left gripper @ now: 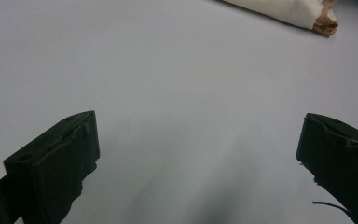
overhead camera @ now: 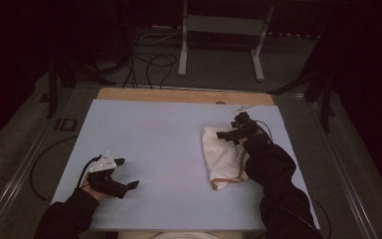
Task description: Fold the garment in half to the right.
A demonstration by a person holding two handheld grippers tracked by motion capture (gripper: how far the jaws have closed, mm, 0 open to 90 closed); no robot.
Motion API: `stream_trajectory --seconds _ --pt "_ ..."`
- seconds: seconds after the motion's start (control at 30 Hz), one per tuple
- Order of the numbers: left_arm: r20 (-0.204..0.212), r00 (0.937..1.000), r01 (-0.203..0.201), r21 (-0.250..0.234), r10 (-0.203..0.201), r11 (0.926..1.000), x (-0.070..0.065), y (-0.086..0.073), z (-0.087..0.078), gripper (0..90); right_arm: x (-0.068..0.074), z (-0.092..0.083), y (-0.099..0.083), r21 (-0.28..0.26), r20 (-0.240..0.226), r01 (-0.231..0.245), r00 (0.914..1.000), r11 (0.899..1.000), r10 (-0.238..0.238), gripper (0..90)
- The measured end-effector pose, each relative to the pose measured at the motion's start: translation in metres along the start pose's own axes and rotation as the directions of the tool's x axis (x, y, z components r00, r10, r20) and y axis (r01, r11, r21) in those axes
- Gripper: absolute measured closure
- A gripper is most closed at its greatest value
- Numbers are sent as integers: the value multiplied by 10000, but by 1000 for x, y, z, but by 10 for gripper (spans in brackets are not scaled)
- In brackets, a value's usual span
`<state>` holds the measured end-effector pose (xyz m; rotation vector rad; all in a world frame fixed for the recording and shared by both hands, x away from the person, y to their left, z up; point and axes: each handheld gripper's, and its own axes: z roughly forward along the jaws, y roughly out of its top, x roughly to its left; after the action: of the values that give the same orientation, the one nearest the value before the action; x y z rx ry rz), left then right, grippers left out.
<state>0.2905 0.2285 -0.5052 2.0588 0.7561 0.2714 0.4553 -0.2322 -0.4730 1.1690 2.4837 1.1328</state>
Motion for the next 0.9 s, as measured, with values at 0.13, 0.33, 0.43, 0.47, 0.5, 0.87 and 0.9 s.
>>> stream_trajectory --seconds 0.13,0.33,0.43,0.47,0.5,0.87,0.9 --pt "23 10000 -65 44 65 10000 0 0 0 0 6 -4 3 -59 -122 197 9997 9998 -198 98" --pt "53 10000 -67 25 67 10000 -1 0 -1 0 17 -17 7 -143 -238 697 9973 9975 -701 98" --pt "38 10000 -84 24 84 10000 -1 1 -2 0 23 -26 8 -355 -363 797 9960 9962 -810 98" --pt "42 9999 -91 24 91 10000 -1 1 -2 0 25 -29 8 -431 -403 871 9952 9953 -889 98" --pt "45 10000 -85 22 85 10000 -1 1 -2 0 27 -32 7 -508 -385 926 9948 9944 -946 98" --pt "89 9999 -49 -6 49 10000 0 1 -4 0 42 -57 -3 -944 -144 1391 9899 9858 -1410 98" --pt "84 10000 -44 -16 44 10000 0 1 -4 0 43 -59 -5 -970 -109 1420 9896 9851 -1437 98"
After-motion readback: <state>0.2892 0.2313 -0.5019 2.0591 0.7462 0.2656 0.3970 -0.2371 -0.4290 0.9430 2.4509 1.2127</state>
